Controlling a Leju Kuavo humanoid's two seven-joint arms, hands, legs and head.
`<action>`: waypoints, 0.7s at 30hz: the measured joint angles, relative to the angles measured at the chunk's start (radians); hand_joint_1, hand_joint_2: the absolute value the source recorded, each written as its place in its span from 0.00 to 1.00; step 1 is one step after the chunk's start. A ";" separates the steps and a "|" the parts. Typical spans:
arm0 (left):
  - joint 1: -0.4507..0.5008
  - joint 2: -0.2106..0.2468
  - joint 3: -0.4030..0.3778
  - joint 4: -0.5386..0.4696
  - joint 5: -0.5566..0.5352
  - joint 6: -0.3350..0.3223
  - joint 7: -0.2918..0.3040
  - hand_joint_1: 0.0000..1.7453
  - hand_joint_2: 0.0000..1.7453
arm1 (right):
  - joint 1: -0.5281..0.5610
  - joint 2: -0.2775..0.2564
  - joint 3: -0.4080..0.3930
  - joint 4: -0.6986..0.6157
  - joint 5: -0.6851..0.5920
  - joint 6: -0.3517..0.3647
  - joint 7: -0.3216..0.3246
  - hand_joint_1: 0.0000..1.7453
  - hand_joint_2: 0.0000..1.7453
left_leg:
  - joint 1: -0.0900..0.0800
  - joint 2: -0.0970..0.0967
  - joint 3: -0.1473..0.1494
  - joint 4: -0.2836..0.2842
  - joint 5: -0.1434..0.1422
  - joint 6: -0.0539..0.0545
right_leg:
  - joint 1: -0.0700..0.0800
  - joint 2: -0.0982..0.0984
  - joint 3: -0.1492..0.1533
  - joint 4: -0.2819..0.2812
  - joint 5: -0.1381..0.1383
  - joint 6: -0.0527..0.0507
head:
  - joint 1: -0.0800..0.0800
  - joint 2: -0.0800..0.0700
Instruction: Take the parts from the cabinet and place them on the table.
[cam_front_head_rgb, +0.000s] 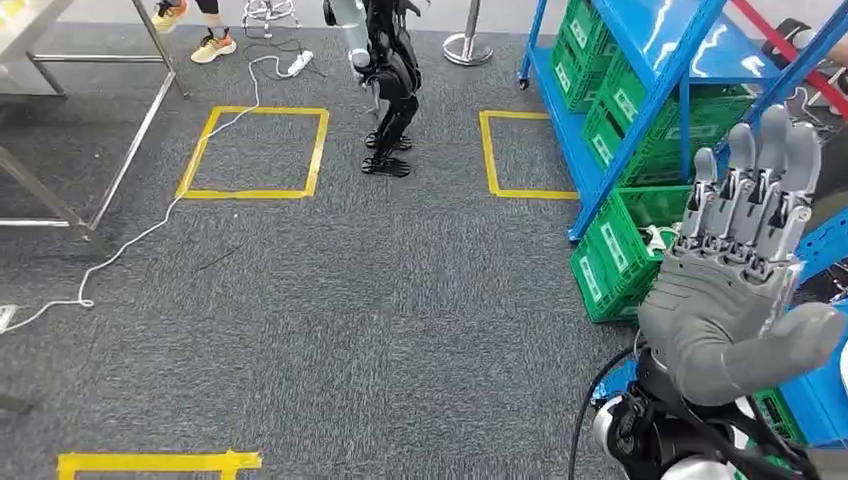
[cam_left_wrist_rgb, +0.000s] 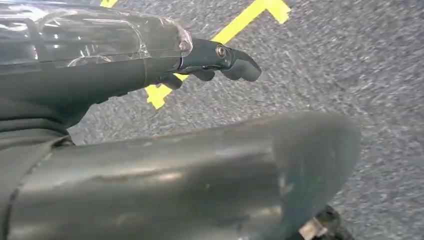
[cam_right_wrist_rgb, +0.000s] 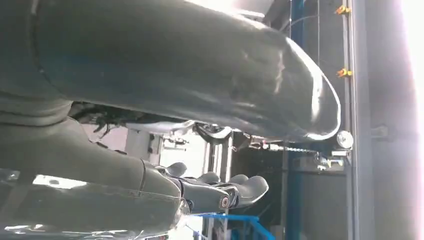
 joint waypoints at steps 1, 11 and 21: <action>0.000 0.000 0.000 0.000 0.000 0.000 0.000 0.00 0.00 | 0.000 0.000 0.000 0.000 0.002 0.000 -0.002 0.00 0.00 | -0.002 0.001 -0.001 0.000 0.002 -0.001 | 0.008 0.000 0.058 -0.094 0.029 -0.012 | -0.001 0.000; 0.000 -0.004 -0.004 0.000 0.001 0.004 0.001 0.00 0.00 | 0.005 0.003 -0.004 -0.003 0.003 0.000 -0.008 0.00 0.00 | 0.009 0.000 -0.120 0.241 -0.128 -0.047 | 0.014 -0.009 0.131 -0.262 0.045 -0.046 | -0.023 0.000; 0.001 -0.004 -0.008 0.000 0.001 0.004 0.001 0.00 0.00 | 0.010 0.005 -0.005 -0.003 0.003 0.000 -0.009 0.00 0.00 | 0.030 0.010 -0.025 0.047 -0.018 -0.044 | 0.009 -0.005 0.092 -0.195 0.011 -0.022 | -0.029 0.000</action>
